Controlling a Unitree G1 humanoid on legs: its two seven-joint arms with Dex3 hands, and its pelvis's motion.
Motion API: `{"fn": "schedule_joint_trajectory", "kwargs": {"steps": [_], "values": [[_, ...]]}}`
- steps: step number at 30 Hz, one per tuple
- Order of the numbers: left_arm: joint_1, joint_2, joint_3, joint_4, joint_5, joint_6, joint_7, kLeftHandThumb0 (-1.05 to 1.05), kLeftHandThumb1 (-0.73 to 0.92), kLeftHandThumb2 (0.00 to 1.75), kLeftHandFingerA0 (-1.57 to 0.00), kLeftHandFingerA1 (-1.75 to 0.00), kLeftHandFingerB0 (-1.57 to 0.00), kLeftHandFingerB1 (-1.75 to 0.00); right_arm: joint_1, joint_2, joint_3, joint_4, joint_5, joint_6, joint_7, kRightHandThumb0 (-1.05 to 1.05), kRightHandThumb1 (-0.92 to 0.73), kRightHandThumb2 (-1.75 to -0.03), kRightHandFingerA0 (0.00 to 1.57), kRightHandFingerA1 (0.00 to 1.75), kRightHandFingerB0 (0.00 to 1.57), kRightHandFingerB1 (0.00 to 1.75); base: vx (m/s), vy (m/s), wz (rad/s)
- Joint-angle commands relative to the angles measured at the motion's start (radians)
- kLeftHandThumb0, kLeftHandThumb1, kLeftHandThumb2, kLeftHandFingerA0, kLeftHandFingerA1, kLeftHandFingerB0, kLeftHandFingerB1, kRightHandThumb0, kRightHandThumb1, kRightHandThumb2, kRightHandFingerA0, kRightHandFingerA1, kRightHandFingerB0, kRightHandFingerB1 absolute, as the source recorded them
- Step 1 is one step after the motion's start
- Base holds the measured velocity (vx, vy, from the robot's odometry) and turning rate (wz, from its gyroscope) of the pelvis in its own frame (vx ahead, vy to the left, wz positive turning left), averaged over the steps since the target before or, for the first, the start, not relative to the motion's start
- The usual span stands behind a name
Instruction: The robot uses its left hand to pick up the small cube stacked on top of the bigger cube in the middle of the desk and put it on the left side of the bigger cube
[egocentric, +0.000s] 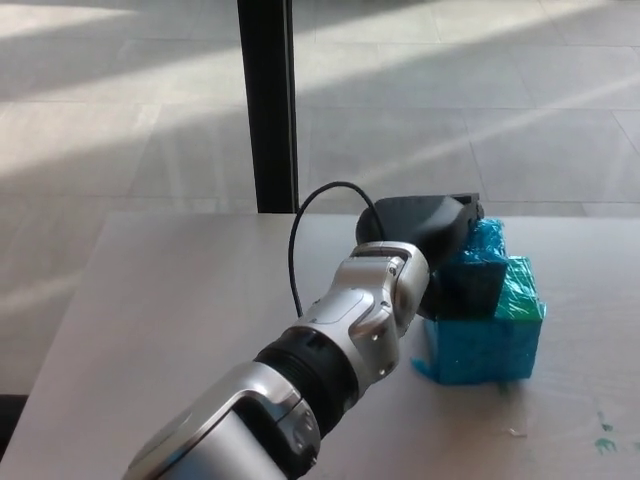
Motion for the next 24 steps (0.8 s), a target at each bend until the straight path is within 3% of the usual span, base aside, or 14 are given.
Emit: {"fn": "schedule_joint_trajectory", "kwargs": {"steps": [1,8,10,11,15,16,17,18,19,22,23,24], "values": [[0.101,-0.059,0.120,0.038,-0.099,-0.103,0.189,-0.40,0.72,0.66,-0.79,-1.54,-0.61,-0.61,0.012,-0.007,0.004,0.000,-0.007,-0.011,-0.011,-0.38,-0.69,-0.60,0.58,0.55,0.42,0.35,0.00,0.000,0.00],[0.137,-0.079,0.132,0.054,-0.073,-0.107,0.255,-0.43,0.73,0.67,-0.83,-1.55,-0.67,-0.69,0.006,-0.004,0.011,0.005,-0.013,-0.014,-0.018,-0.37,-0.69,-0.61,0.58,0.54,0.41,0.34,0.00,0.000,0.00],[0.145,-0.084,0.126,0.069,-0.066,-0.115,0.285,-0.22,0.72,0.68,-0.87,-1.54,-0.65,-0.59,0.009,-0.005,0.004,-0.003,-0.002,-0.013,-0.009,-0.36,-0.69,-0.60,0.57,0.56,0.41,0.35,0.00,0.000,0.00],[0.144,-0.084,0.122,0.071,-0.063,-0.113,0.287,-0.15,0.64,0.73,-0.90,-1.32,-0.75,-0.66,0.009,-0.004,0.001,-0.003,0.001,-0.013,-0.007,-0.38,-0.69,-0.61,0.56,0.56,0.42,0.35,0.00,0.000,0.00],[0.123,-0.077,0.107,0.084,-0.060,-0.108,0.258,-0.19,0.60,0.65,-0.92,-1.17,-0.86,-0.75,-0.005,-0.003,-0.001,0.018,0.002,-0.014,-0.010,-0.36,-0.70,-0.60,0.58,0.55,0.43,0.35,0.00,0.000,0.00],[0.122,-0.075,0.099,0.091,-0.055,-0.112,0.262,-0.19,0.60,0.62,-0.90,-1.31,-0.86,-0.75,-0.006,-0.002,0.000,0.019,0.001,-0.014,-0.010,-0.36,-0.69,-0.61,0.59,0.56,0.42,0.35,0.00,0.000,0.00],[0.113,-0.076,0.097,0.100,-0.057,-0.108,0.248,-0.23,0.70,0.69,-0.81,-1.63,-0.80,-1.05,-0.006,-0.005,0.001,0.013,0.000,-0.013,-0.009,-0.34,-0.70,-0.61,0.59,0.55,0.42,0.34,0.00,0.000,0.00],[0.100,-0.076,0.094,0.114,-0.060,-0.102,0.216,-0.16,0.65,0.79,-0.96,-1.68,-0.81,-1.26,-0.006,-0.007,0.003,0.007,-0.003,-0.006,-0.013,-0.34,-0.71,-0.62,0.60,0.54,0.43,0.34,0.00,0.000,0.00],[0.098,-0.072,0.090,0.118,-0.061,-0.108,0.202,-0.20,0.66,0.87,-0.82,-1.75,-0.76,-1.39,-0.012,-0.004,0.004,0.017,-0.005,-0.003,-0.022,-0.33,-0.69,-0.61,0.61,0.57,0.44,0.35,0.00,0.000,0.00],[0.091,-0.066,0.079,0.124,-0.064,-0.116,0.171,-0.20,0.66,0.88,-0.82,-1.75,-0.75,-1.49,-0.007,-0.010,0.012,0.018,-0.013,-0.014,-0.021,-0.35,-0.70,-0.62,0.59,0.55,0.43,0.35,0.00,0.000,0.00],[0.095,-0.058,0.080,0.126,-0.070,-0.137,0.166,-0.18,0.59,0.99,-0.83,-1.75,-0.77,-1.55,0.003,-0.009,0.012,-0.006,-0.010,-0.003,-0.021,-0.34,-0.71,-0.62,0.57,0.55,0.44,0.35,0.00,0.000,0.00],[0.095,-0.055,0.078,0.129,-0.070,-0.140,0.163,-0.19,0.62,0.96,-0.82,-1.75,-0.75,-1.53,0.002,-0.009,0.012,-0.004,-0.009,-0.002,-0.017,-0.33,-0.71,-0.61,0.58,0.53,0.44,0.35,0.00,0.000,0.00]]}}
